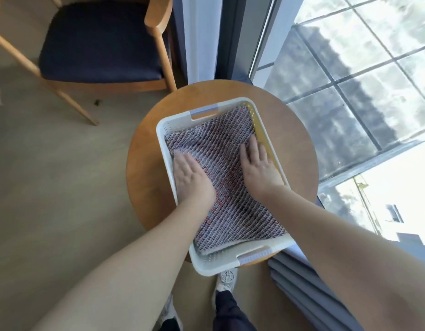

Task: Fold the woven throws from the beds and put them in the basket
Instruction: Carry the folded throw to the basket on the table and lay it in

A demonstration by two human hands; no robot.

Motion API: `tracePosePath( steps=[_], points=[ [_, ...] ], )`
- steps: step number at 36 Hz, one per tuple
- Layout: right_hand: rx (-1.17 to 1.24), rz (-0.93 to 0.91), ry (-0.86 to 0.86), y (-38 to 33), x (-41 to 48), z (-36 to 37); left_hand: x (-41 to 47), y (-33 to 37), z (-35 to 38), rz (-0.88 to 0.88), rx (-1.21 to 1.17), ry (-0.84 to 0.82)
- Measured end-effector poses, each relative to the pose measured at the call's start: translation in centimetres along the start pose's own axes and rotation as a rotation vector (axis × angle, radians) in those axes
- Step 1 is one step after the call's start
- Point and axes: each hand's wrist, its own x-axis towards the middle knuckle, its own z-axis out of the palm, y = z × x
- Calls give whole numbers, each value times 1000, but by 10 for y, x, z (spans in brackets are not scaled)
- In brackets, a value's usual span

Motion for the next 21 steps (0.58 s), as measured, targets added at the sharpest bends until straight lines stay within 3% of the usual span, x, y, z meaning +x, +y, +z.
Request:
tracePosePath(
  steps=[3, 8, 13, 21],
  points=[
    [-142, -123, 85, -2, 14, 10, 5, 3, 14, 292, 238, 62],
    [-99, -102, 144, -7, 64, 5, 36, 3, 30, 215, 263, 24],
    [-182, -102, -19, 7, 90, 28, 42, -15, 59, 117, 307, -18],
    [-109, -78, 2, 5, 50, 32, 4, -2, 57, 105, 241, 1]
  ],
)
